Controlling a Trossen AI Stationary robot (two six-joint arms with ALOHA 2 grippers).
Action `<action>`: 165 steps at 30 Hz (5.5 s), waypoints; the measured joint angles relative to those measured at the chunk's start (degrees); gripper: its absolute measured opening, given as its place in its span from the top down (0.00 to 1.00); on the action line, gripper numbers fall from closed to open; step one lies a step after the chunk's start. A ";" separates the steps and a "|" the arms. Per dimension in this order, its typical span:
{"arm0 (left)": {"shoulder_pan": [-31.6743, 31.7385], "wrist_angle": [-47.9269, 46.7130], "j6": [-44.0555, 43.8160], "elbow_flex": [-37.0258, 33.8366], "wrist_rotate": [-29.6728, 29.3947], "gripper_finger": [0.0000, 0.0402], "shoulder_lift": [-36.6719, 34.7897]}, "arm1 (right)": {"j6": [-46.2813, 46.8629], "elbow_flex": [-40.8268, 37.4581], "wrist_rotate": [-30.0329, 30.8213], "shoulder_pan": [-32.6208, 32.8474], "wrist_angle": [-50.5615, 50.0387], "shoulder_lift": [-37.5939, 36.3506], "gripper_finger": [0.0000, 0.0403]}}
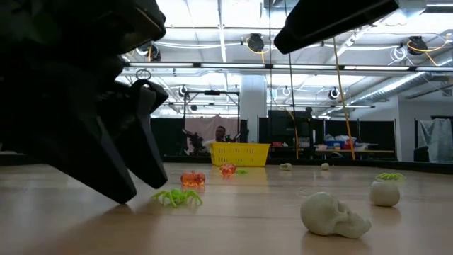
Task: Sort Halloween decoration
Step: Put the green spider toy into the yellow bin
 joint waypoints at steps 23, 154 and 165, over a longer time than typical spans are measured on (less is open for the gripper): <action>0.70 3.11 -6.41 -0.02 1.44 0.59 0.59 | 0.20 0.00 -0.13 0.01 0.04 0.00 0.67; 0.31 10.89 -11.80 0.33 0.59 1.00 3.21 | -1.62 0.00 -0.12 0.22 1.30 3.32 0.67; 1.11 6.50 4.37 0.40 -4.73 1.00 -6.56 | -1.95 0.00 2.36 2.08 -8.81 -2.10 0.67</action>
